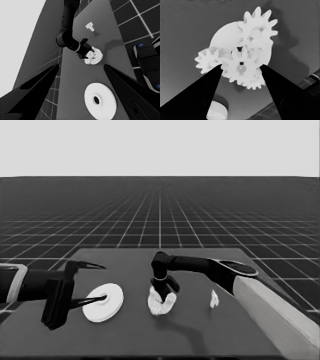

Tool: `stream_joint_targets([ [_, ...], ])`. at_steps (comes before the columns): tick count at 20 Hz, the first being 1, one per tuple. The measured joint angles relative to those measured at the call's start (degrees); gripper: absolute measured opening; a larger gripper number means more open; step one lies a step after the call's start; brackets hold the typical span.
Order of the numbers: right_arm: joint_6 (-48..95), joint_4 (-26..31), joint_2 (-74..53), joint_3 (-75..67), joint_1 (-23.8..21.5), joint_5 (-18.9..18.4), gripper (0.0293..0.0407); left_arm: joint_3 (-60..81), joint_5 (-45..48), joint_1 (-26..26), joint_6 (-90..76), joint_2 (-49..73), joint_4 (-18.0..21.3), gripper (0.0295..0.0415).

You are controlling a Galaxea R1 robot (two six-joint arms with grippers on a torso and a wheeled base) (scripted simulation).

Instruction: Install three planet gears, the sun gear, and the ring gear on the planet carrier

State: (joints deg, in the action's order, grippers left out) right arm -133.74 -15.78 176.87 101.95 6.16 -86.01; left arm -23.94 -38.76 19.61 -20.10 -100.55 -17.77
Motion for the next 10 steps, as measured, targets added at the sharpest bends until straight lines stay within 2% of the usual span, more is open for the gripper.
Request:
stream_joint_targets([
  [2,-1.20,0.00,0.00,0.00,0.00,0.00,0.0311,0.00,0.00,0.00,0.00,0.00,0.00,0.0385],
  [4,-1.77,0.00,0.00,0.00,0.00,0.00,0.0371,0.00,0.00,0.00,0.00,0.00,0.00,0.0385],
  [5,-1.89,0.00,0.00,0.00,0.00,0.00,0.0380,0.00,0.00,0.00,0.00,0.00,0.00,0.0385],
  [10,-2.05,-0.01,0.00,0.00,-0.01,0.01,0.0385,0.00,0.00,0.00,0.00,0.00,0.00,0.0385],
])
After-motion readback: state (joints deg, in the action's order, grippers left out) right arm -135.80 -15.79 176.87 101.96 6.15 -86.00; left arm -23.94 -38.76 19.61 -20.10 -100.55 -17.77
